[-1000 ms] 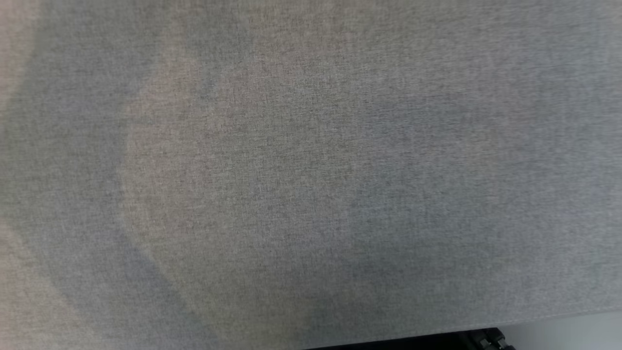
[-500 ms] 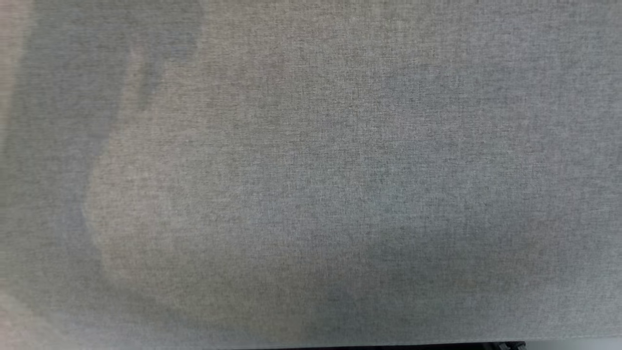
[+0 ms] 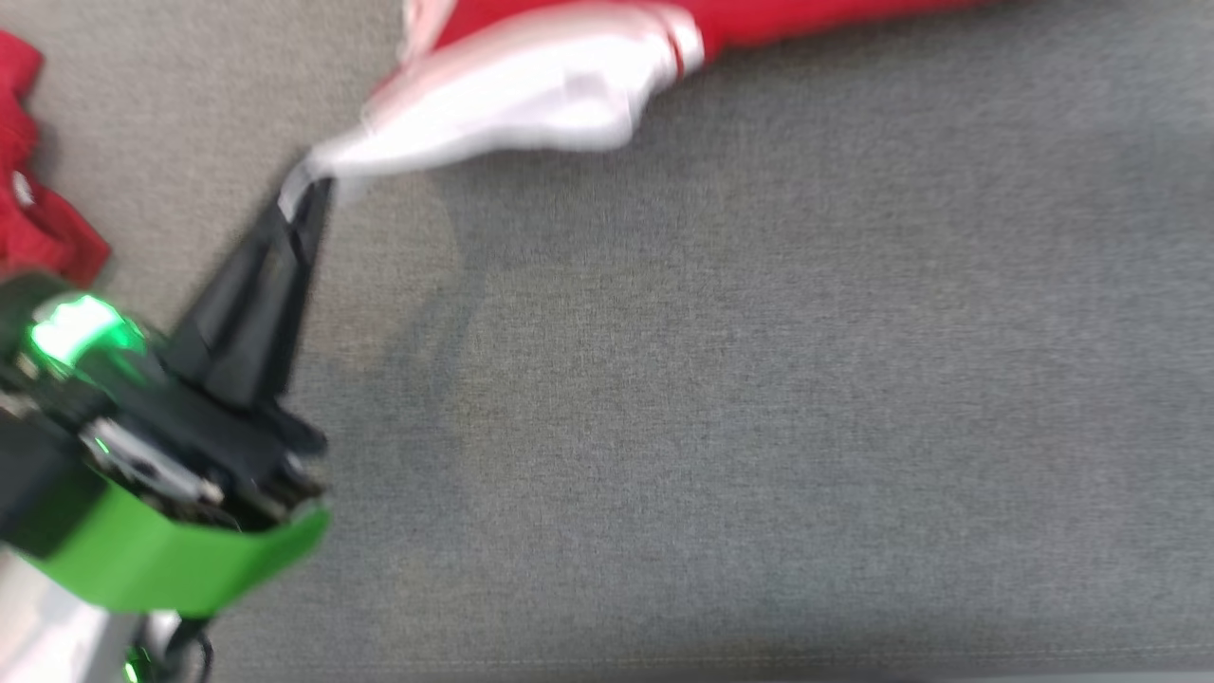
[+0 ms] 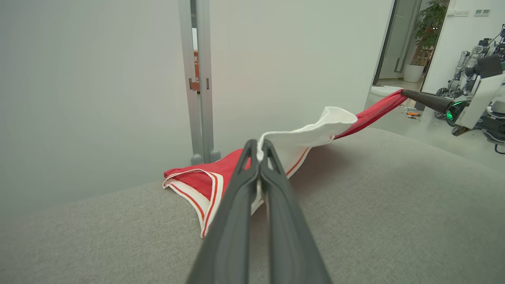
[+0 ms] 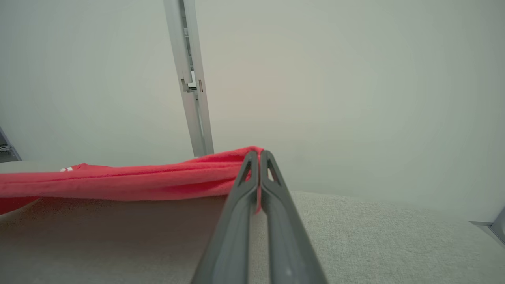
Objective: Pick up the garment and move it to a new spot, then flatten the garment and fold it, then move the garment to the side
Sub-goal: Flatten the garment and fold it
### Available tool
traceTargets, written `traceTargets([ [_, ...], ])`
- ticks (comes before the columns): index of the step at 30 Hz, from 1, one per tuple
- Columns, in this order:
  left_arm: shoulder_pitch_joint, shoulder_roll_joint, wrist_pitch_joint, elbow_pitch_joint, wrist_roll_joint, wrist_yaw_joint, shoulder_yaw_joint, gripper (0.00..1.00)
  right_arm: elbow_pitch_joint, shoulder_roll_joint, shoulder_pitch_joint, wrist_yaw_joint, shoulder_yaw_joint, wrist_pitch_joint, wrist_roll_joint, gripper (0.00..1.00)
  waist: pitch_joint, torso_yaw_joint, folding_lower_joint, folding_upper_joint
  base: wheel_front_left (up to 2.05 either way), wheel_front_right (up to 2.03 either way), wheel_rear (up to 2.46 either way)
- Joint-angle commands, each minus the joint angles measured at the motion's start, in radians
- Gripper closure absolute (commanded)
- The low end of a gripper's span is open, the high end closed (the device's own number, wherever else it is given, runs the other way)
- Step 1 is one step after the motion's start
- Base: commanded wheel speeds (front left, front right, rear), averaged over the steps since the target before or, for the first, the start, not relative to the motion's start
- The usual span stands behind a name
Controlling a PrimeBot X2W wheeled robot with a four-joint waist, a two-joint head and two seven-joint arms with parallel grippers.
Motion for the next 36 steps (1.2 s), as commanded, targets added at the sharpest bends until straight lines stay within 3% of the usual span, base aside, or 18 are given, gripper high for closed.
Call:
traceTargets([
  [1,0.054,-0.003,0.0,-0.007,-0.014,-0.002,-0.004,1.0,-0.026,0.011,0.065,-0.001,-0.023,-0.003,0.001,1.0,-0.135,-0.018,0.0001,0.0,0.0,0.0,0.0],
  [8,0.283,-0.005,0.0,-0.013,-0.016,-0.004,-0.034,1.0,-0.118,0.086,0.377,-0.001,-0.065,-0.003,-0.013,1.0,-0.221,-0.049,0.0001,0.0,0.0,0.0,0.0],
  [19,0.432,0.01,0.062,-0.041,-0.019,0.015,-0.105,1.0,-0.14,0.115,0.612,-0.001,-0.112,0.022,-0.04,1.0,-0.254,-0.058,0.0001,0.0,0.0,0.0,0.0],
  [28,0.261,-0.047,0.128,0.076,0.003,0.023,-0.134,1.0,-0.013,0.145,0.493,-0.001,-0.039,0.065,-0.028,1.0,-0.212,-0.052,0.0001,0.0,0.0,0.0,0.0],
  [36,0.032,-0.081,0.096,0.207,0.06,0.012,-0.14,1.0,0.107,0.132,0.33,-0.001,0.01,0.04,-0.014,1.0,-0.139,-0.042,0.0001,0.0,0.0,0.0,0.0],
])
